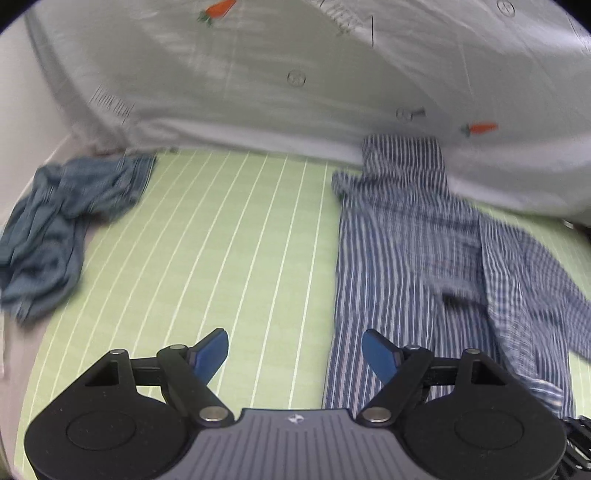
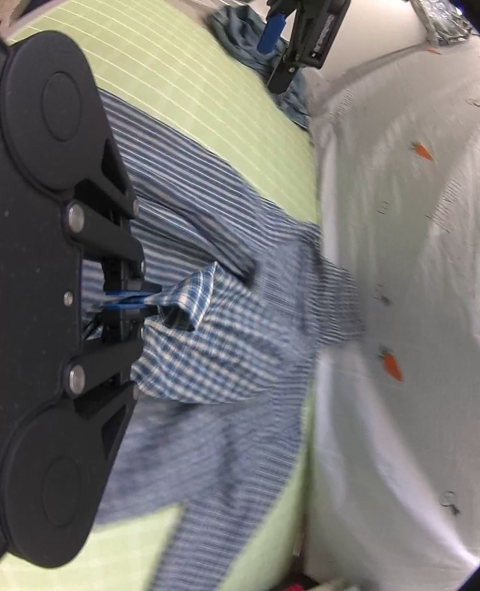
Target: Fold clothes
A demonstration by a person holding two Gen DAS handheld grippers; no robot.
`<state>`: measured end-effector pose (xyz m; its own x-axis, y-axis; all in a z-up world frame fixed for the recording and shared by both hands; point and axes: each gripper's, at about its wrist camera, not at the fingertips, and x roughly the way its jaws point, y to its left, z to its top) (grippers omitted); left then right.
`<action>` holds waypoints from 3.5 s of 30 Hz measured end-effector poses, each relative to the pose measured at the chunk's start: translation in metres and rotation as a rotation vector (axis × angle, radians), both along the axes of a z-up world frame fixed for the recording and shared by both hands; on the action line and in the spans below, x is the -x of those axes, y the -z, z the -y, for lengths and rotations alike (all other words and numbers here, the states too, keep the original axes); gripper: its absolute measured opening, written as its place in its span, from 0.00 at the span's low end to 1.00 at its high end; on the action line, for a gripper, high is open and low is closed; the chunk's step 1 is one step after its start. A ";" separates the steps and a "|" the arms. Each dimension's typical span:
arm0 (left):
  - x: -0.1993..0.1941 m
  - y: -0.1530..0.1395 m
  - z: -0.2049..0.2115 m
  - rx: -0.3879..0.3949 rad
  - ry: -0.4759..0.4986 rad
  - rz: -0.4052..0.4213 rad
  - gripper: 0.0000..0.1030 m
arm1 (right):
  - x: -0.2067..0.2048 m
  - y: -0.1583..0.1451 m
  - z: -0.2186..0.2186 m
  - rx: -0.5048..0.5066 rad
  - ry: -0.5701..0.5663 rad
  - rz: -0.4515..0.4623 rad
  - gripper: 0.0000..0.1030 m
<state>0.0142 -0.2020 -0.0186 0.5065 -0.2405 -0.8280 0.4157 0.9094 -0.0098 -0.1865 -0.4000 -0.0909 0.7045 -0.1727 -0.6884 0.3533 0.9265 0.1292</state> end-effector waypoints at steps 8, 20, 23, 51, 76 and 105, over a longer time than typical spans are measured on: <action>0.053 0.018 -0.029 -0.014 -0.020 -0.054 0.78 | 0.040 0.007 -0.016 -0.065 0.050 -0.003 0.15; 0.069 0.038 0.006 0.011 0.127 -0.123 0.78 | 0.089 -0.005 -0.008 -0.051 0.329 0.006 0.99; 0.075 0.043 0.021 0.010 0.190 -0.161 0.81 | 0.102 -0.009 -0.006 -0.049 0.389 -0.029 1.00; 0.109 0.123 0.129 0.077 0.109 -0.196 0.05 | 0.165 0.050 0.109 -0.113 0.408 -0.148 1.00; 0.157 0.073 -0.025 0.278 -0.165 -0.287 0.01 | 0.118 0.020 0.049 -0.089 0.236 -0.126 1.00; 0.123 -0.013 0.070 0.301 0.018 0.183 0.96 | 0.117 -0.018 0.142 -0.143 0.372 0.106 1.00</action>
<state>-0.1085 -0.2724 -0.0057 0.6333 -0.4700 -0.6148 0.4511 0.8697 -0.2002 -0.3035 -0.5421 -0.0731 0.6801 -0.3367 -0.6512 0.6387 0.7082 0.3009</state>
